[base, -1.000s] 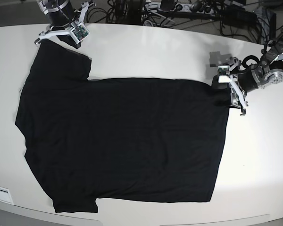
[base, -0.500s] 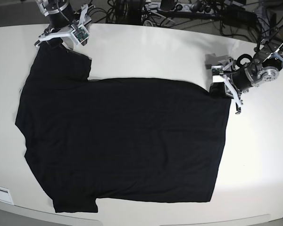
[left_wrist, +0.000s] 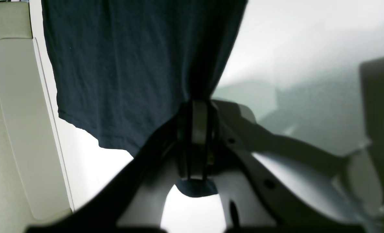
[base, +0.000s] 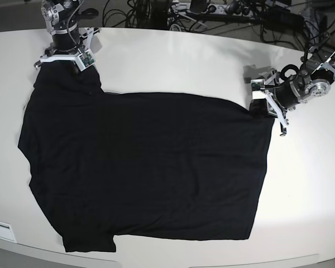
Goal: Fold the T-shirt properly
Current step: 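Lift the shoulders with both grippers and drag the shirt toward the robot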
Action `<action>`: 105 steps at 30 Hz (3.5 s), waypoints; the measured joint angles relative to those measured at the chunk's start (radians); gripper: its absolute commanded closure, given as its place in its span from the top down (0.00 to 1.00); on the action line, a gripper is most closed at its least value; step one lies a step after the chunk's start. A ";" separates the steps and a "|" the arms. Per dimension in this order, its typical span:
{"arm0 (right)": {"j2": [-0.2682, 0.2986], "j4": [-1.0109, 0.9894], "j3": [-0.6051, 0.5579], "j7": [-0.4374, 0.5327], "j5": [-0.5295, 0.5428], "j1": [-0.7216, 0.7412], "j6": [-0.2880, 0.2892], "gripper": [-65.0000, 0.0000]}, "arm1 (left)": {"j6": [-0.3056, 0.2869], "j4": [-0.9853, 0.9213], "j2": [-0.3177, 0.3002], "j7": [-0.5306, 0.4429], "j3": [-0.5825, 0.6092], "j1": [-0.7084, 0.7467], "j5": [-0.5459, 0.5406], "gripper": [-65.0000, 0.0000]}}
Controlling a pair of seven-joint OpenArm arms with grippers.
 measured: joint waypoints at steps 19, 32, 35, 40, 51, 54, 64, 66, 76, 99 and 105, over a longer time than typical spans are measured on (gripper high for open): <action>0.083 0.349 -0.002 -0.147 -0.100 -0.334 -0.148 0.00 | 0.082 0.340 -0.216 0.221 0.015 0.223 0.064 0.00; 0.084 0.349 -0.002 -0.185 -0.095 -0.486 -0.198 0.00 | 0.156 0.457 -0.266 0.319 0.014 0.428 0.126 0.00; 0.082 0.349 -0.002 -0.185 -0.061 -0.506 -0.197 0.00 | 0.162 0.459 -0.266 0.343 0.013 0.465 0.162 0.00; 0.083 0.349 -0.003 -0.188 -0.100 -0.497 -0.196 0.00 | 0.225 0.460 -0.265 0.403 0.015 0.479 0.233 0.00; 0.083 0.354 -0.003 -0.135 -0.230 -0.360 -0.239 0.00 | 0.494 0.459 -0.257 0.434 -0.153 0.476 0.401 0.00; 0.082 0.354 -0.003 -0.092 -0.198 -0.271 -0.231 0.00 | 0.495 0.458 -0.256 0.320 -0.197 0.474 0.367 0.00; 0.093 0.354 -0.003 -0.038 0.009 -0.058 -0.069 0.00 | 0.283 0.446 -0.154 0.216 -0.216 0.340 0.174 0.00; 0.097 0.354 -0.003 -0.022 0.027 -0.041 -0.043 0.00 | 0.279 0.433 -0.127 0.217 -0.216 0.307 0.154 0.00; 0.097 0.261 -0.003 -0.007 0.056 0.105 -0.015 0.00 | 0.275 0.249 0.014 0.215 -0.214 0.138 0.111 0.00; 0.202 0.111 -0.008 0.026 0.220 0.315 0.030 0.00 | 0.279 0.178 0.075 0.188 -0.214 0.109 0.063 0.00; 0.203 0.108 -0.008 0.030 0.246 0.348 0.021 0.10 | 0.272 0.178 0.107 0.193 -0.214 0.108 0.051 0.02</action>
